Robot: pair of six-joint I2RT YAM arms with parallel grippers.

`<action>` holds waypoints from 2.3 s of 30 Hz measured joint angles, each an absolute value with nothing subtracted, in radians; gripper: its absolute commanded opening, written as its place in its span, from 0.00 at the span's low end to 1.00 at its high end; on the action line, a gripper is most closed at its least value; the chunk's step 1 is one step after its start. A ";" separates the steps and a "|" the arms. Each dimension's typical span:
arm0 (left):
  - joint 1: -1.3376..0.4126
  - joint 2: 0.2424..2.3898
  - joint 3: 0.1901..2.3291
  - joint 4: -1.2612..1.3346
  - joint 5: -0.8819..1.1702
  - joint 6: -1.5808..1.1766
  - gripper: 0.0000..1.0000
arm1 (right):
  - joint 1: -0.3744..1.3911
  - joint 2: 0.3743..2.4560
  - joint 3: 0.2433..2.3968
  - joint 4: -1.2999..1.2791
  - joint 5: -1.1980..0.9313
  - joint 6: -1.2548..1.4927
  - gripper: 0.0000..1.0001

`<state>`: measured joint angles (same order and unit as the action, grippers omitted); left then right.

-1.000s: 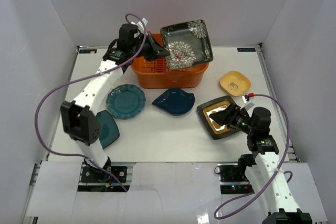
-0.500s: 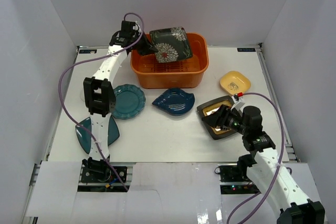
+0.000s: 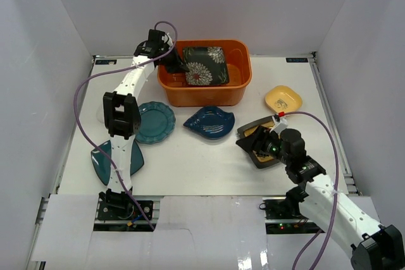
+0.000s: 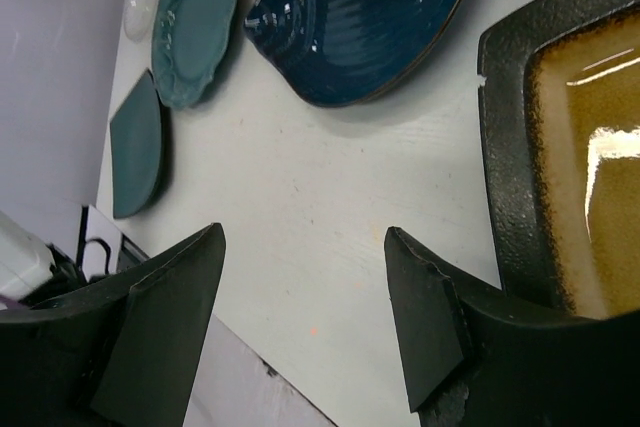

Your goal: Place the plates into the plastic bin on the countertop

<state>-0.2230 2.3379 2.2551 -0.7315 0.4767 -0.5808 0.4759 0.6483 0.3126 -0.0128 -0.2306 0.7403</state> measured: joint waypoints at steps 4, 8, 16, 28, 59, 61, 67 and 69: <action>-0.224 2.337 2.210 -0.760 0.434 -0.538 0.00 | 0.551 0.666 0.310 0.059 -0.079 0.838 0.71; -0.225 2.337 2.151 -0.794 0.400 -0.511 0.00 | 0.648 0.749 0.311 0.133 0.070 0.911 0.71; -0.224 2.337 2.122 -0.784 0.421 -0.530 0.40 | 0.760 0.925 0.322 0.212 0.263 1.036 0.70; -0.230 2.286 2.051 -0.699 0.429 -0.557 0.98 | 0.813 1.147 0.392 0.297 0.394 1.172 0.60; -0.232 1.183 1.192 -0.217 0.587 -0.589 0.98 | 0.814 1.521 0.551 0.297 0.438 1.330 0.27; -0.236 1.066 1.117 -0.247 0.593 -0.554 0.98 | 0.814 1.523 0.554 0.307 0.439 1.333 0.15; -0.240 0.767 0.971 -0.405 0.568 -0.472 0.98 | 0.822 1.486 0.552 0.284 0.447 1.326 0.08; -0.245 0.720 0.973 -0.446 0.543 -0.448 0.98 | 0.841 1.425 0.533 0.242 0.450 1.296 0.08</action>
